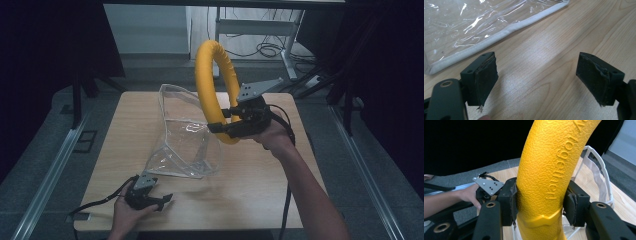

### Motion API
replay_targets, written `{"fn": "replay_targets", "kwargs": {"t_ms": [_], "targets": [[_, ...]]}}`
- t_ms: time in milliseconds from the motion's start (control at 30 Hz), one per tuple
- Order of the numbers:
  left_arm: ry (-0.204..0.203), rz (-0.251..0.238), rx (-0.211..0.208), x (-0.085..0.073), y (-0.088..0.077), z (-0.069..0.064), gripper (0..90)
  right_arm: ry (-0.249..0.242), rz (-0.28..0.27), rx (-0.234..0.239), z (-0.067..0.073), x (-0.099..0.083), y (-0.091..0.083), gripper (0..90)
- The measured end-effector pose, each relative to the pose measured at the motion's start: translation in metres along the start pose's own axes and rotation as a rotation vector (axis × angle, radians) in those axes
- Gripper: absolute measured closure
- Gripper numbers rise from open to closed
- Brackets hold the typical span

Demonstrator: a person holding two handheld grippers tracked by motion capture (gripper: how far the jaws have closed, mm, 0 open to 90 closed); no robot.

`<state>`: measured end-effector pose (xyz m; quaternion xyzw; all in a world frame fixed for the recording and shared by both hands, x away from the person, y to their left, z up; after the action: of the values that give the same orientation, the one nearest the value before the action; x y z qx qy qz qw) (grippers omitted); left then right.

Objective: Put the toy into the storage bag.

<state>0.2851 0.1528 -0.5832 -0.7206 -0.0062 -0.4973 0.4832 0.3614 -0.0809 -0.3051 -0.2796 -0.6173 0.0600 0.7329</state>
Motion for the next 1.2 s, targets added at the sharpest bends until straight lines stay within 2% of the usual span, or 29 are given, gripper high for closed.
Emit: {"fn": "replay_targets", "kwargs": {"t_ms": [300,900,1200], "targets": [[0.002,0.000,0.001,0.000,-0.001,0.001,17.2,-0.025,-0.015,0.027,0.009,0.009,0.000,50.9],[0.002,0.001,0.001,0.000,0.000,0.000,17.2,-0.066,-0.045,0.123,0.035,0.025,0.005,50.8],[0.004,0.001,0.002,0.000,0.000,0.001,17.2,-0.079,-0.056,0.156,0.042,0.030,0.010,50.8]]}}
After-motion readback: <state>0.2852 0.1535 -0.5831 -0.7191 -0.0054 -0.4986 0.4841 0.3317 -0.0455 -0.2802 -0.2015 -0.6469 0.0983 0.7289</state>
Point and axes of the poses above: each handheld gripper's, and its own axes: y roughly forward along the jaws, x roughly out of its top, z roughly to its left, the point moved 7 cm from there along y, roughly forward along the jaws, and after that the axes turned 3 degrees about y, right-handed, at the moved point
